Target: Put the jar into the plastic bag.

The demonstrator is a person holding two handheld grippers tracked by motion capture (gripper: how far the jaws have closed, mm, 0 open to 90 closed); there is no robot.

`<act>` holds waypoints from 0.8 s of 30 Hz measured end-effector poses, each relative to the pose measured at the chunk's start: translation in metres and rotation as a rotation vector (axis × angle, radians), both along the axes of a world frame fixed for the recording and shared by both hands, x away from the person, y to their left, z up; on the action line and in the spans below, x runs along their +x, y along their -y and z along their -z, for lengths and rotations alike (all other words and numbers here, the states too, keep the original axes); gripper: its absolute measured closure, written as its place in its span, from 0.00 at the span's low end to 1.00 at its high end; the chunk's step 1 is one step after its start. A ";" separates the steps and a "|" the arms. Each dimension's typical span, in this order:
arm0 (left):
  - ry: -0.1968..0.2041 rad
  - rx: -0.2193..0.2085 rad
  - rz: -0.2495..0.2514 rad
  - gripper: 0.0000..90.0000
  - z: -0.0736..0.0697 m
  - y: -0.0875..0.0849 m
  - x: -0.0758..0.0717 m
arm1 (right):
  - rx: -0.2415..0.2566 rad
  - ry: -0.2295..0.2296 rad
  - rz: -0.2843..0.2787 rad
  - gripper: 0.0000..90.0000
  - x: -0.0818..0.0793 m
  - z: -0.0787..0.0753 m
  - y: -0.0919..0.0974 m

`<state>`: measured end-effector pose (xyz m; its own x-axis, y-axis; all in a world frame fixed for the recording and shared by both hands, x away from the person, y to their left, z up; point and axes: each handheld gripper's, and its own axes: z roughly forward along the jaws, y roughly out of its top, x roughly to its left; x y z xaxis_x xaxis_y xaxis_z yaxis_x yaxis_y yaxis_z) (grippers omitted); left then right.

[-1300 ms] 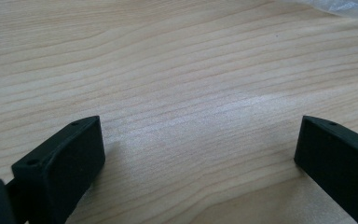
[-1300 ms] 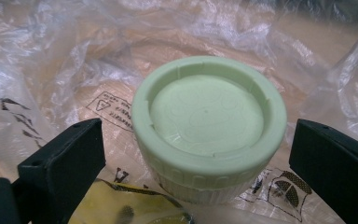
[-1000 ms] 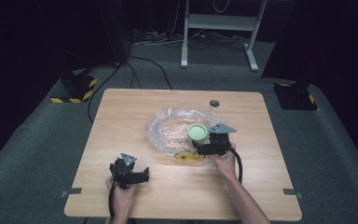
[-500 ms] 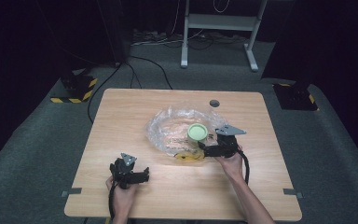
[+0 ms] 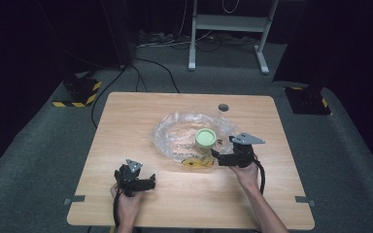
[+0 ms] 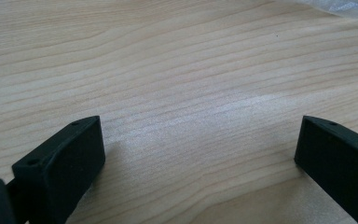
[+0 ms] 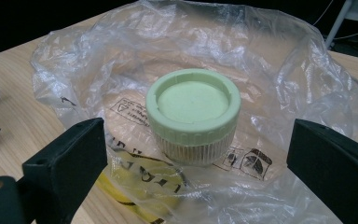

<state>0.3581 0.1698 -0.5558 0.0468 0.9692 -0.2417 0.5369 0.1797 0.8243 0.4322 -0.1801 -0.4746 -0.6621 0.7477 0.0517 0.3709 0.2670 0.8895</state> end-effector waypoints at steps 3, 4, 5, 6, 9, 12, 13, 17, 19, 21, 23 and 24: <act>-0.001 0.002 0.001 0.02 0.000 0.000 0.000 | 0.009 -0.004 0.003 0.05 -0.001 0.000 0.003; -0.001 0.001 0.001 0.02 0.000 0.000 0.000 | 0.011 -0.004 0.005 0.05 -0.002 0.000 0.004; 0.001 -0.001 0.000 0.02 0.000 0.000 0.000 | 0.012 -0.004 0.005 0.05 -0.003 0.000 0.005; 0.001 -0.001 0.000 0.02 0.000 0.000 0.000 | 0.013 -0.002 0.005 0.05 -0.003 0.000 0.006; 0.000 0.000 0.000 0.02 0.000 0.000 0.000 | 0.016 0.001 0.007 0.06 -0.005 -0.001 0.008; 0.000 -0.001 0.000 0.02 0.000 0.000 0.000 | 0.027 0.001 0.009 0.06 -0.008 -0.002 0.012; -0.001 0.002 0.001 0.02 0.000 0.000 0.000 | 0.028 0.002 0.010 0.06 -0.009 -0.002 0.013; 0.000 0.000 0.000 0.02 0.000 0.000 0.000 | 0.040 0.001 0.015 0.06 -0.011 -0.003 0.018; 0.000 0.000 0.000 0.02 0.000 0.000 0.000 | 0.047 -0.001 0.018 0.06 -0.012 -0.002 0.021; 0.000 0.001 0.001 0.02 0.000 0.000 0.000 | 0.051 -0.005 0.020 0.06 -0.013 -0.002 0.023; 0.000 0.000 0.000 0.02 0.000 0.000 0.000 | 0.052 -0.008 0.022 0.06 -0.014 -0.001 0.025; 0.000 0.000 0.000 0.02 0.000 0.000 0.000 | 0.054 -0.007 0.023 0.06 -0.014 -0.001 0.026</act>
<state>0.3581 0.1698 -0.5558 0.0469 0.9692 -0.2416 0.5367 0.1796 0.8244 0.4177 -0.2057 -0.4736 -0.6442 0.7587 0.0972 0.3831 0.2100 0.8995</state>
